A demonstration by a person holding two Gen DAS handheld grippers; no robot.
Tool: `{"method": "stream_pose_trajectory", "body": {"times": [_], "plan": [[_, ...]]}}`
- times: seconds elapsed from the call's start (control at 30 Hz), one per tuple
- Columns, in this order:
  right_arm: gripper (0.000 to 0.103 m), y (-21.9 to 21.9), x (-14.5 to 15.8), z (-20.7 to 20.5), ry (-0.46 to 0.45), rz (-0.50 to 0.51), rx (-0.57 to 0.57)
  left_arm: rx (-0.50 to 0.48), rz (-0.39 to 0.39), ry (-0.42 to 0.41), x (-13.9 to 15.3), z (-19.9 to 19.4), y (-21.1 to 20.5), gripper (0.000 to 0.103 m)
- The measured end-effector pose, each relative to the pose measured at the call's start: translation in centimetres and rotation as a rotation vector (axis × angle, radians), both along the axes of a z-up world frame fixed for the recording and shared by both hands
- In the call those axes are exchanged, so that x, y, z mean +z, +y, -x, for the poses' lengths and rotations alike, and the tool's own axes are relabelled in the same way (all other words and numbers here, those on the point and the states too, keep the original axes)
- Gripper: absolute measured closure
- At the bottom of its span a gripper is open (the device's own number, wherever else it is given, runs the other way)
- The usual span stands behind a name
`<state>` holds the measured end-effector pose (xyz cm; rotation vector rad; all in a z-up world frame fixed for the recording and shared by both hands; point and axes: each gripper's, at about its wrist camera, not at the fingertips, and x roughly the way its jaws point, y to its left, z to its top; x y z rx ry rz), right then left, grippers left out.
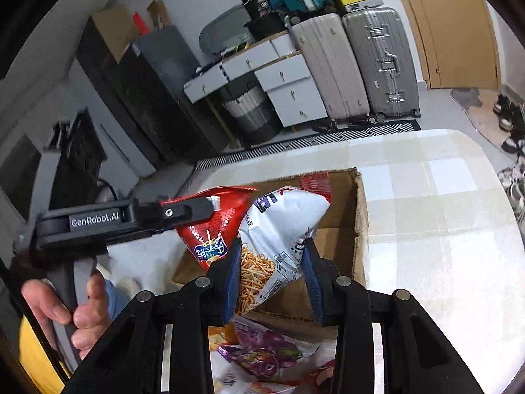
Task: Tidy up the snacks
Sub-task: 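Carry both bags into the cardboard box and open both grippers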
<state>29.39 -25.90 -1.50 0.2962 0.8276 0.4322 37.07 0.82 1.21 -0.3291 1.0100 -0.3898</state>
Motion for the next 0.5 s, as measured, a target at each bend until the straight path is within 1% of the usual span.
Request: {"method": "stream_pose_trajectory", "body": {"times": [0.13, 0.23, 0.33, 0.5], "plan": [[0.068, 1.2, -0.9, 0.0, -0.007, 0.068, 0.024, -0.008, -0.042, -0.008, -1.0, -0.4, -1.1, 0.081], [0.068, 1.6, -1.3, -0.1, -0.007, 0.108, 0.028, -0.012, -0.048, -0.004, -1.4, -0.4, -1.2, 0.081], [0.067, 1.6, -1.6, -0.4, -0.005, 0.139, 0.019, -0.012, -0.057, -0.002, -1.6, -0.4, -1.3, 0.081], [0.067, 1.5, -1.7, -0.5, 0.003, 0.157, 0.009, -0.011, -0.059, 0.002, -1.8, -0.3, -1.2, 0.081]]}}
